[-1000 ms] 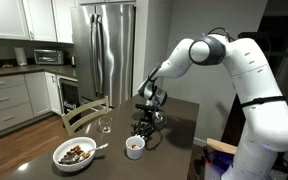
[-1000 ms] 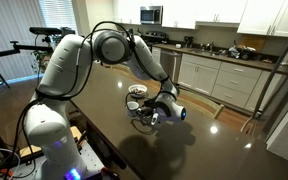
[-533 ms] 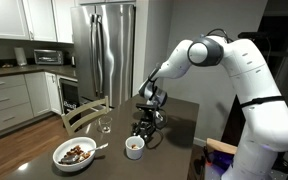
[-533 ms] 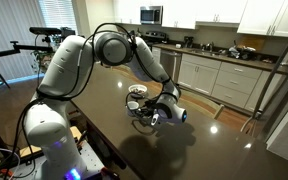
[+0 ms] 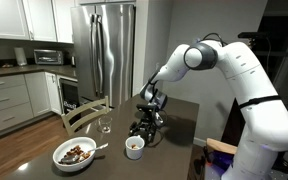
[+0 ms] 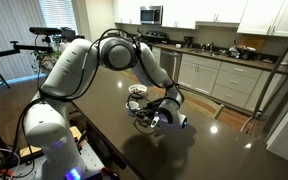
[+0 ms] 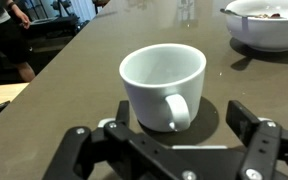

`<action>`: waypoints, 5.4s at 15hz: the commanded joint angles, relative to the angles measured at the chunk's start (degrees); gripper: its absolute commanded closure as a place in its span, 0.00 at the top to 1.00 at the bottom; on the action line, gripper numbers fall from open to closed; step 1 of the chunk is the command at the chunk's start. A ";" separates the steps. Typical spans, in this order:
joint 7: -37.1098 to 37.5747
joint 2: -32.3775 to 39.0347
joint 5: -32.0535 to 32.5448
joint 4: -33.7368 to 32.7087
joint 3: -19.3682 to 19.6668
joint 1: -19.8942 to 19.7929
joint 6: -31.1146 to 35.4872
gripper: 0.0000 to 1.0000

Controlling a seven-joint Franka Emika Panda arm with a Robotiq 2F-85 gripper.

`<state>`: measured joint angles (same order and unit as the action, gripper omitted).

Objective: Slide the white mug to the right, pour the contents in the white mug into the bowl

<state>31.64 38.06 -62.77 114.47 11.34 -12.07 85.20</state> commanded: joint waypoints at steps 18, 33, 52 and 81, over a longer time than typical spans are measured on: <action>0.43 3.22 -1.54 -3.87 0.23 -0.77 -4.71 0.05; 0.92 3.53 -1.54 -5.07 0.92 -0.34 -8.68 0.07; 1.64 -0.17 -1.01 -6.07 0.78 1.36 -7.89 0.07; 4.46 1.66 0.33 -6.34 2.73 2.12 -3.26 0.07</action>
<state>34.35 39.65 -63.20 108.24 13.73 -10.35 80.98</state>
